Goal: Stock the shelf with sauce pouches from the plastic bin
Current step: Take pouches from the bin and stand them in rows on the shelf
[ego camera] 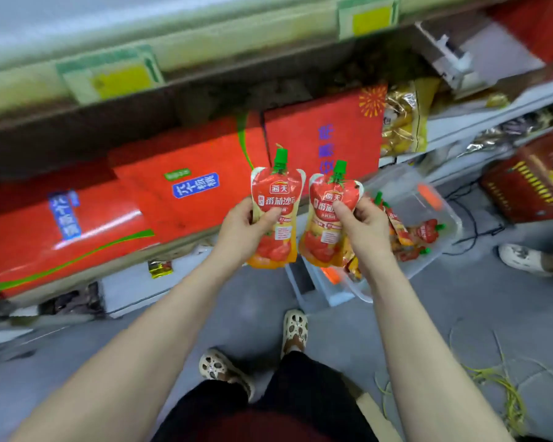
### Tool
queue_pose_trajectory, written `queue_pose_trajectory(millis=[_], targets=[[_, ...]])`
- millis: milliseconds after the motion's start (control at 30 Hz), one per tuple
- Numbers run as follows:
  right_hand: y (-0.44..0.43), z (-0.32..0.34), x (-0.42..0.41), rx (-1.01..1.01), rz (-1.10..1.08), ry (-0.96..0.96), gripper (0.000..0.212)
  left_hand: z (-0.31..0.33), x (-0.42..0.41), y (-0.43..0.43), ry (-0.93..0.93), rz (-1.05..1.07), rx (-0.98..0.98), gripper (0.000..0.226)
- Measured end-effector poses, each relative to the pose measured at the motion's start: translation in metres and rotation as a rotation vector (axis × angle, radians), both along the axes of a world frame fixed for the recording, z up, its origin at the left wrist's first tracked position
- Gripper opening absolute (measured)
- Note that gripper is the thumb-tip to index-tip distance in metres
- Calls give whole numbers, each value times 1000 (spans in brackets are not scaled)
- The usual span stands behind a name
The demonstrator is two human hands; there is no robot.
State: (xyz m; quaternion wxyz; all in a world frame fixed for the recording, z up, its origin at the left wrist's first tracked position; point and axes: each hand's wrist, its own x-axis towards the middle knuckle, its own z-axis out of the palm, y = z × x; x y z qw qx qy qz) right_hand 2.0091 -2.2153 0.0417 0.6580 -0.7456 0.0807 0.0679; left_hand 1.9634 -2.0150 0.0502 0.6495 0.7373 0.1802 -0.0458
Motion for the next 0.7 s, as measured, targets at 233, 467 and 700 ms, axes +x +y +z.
queue_pose_trajectory(millis=[233,467,700], targets=[[106,89,-29,54,226,-210,16,84,-63,112,-249,180,-36,19],[207,185,-36,123,401,-403,9,153,-113,205,-412,338,-8,18],[311,277,-18,181,588,-563,10,206,-126,284,-578,514,-34,21]])
